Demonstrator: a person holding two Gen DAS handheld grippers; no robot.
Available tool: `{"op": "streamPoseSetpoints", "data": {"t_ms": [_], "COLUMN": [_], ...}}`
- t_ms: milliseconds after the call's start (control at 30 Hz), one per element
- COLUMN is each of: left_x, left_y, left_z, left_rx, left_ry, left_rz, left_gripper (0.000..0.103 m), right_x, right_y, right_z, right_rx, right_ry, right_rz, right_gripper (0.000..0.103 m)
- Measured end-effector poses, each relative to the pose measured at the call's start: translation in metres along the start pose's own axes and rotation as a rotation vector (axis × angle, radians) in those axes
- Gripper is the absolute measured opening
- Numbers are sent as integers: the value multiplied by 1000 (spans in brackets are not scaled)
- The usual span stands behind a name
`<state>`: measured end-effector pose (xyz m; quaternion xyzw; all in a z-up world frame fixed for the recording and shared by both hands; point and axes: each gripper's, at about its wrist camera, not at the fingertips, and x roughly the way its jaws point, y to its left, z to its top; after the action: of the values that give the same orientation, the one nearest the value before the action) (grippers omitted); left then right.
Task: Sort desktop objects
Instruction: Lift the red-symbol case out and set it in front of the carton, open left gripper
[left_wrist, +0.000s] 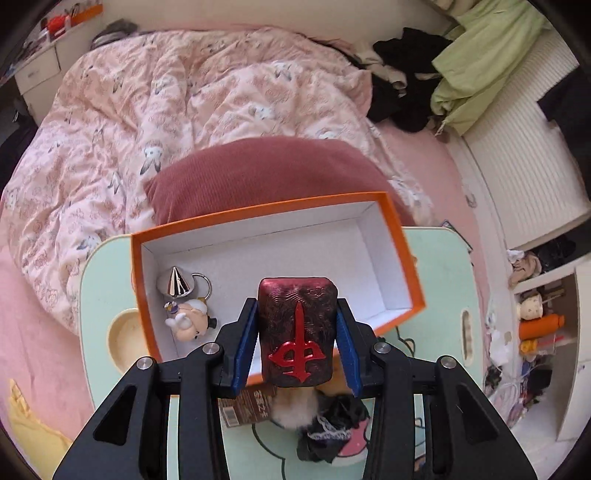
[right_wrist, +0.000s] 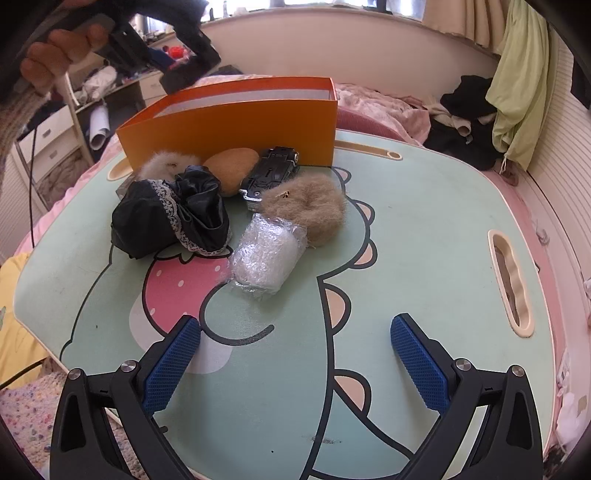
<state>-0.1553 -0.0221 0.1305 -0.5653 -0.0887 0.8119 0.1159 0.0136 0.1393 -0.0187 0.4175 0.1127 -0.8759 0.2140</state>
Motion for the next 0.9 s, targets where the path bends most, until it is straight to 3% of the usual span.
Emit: {"op": "streamPoseSetpoints", "data": {"t_ms": [167,400,567,667,800,900], "left_x": [-34,13,42,45,36,21], "left_y": [-2,39,31,24,17,19], "left_z": [-58,-128,-147,-143,-145,-155], "left_rx": [96,-5,10,15,52,52], "left_ry": [-60,13,31,-3,-43,-135], "left_rz": [-39,-50,-44,-40,-65,-17], "left_gripper": [42,42,42,43,60,72], "right_x": [0,0,0,0,0,0], "right_y": [0,-1,-1,-1,-1,0], "right_z": [0,0,-1,-1,-1,-1], "right_rx": [-1,-1,-1,-1,-1,-1], "right_ry": [0,0,-1,-1,-1,-1], "right_rz": [1,0,1,1,1,1], "right_gripper": [103,103,103,103,103,103]}}
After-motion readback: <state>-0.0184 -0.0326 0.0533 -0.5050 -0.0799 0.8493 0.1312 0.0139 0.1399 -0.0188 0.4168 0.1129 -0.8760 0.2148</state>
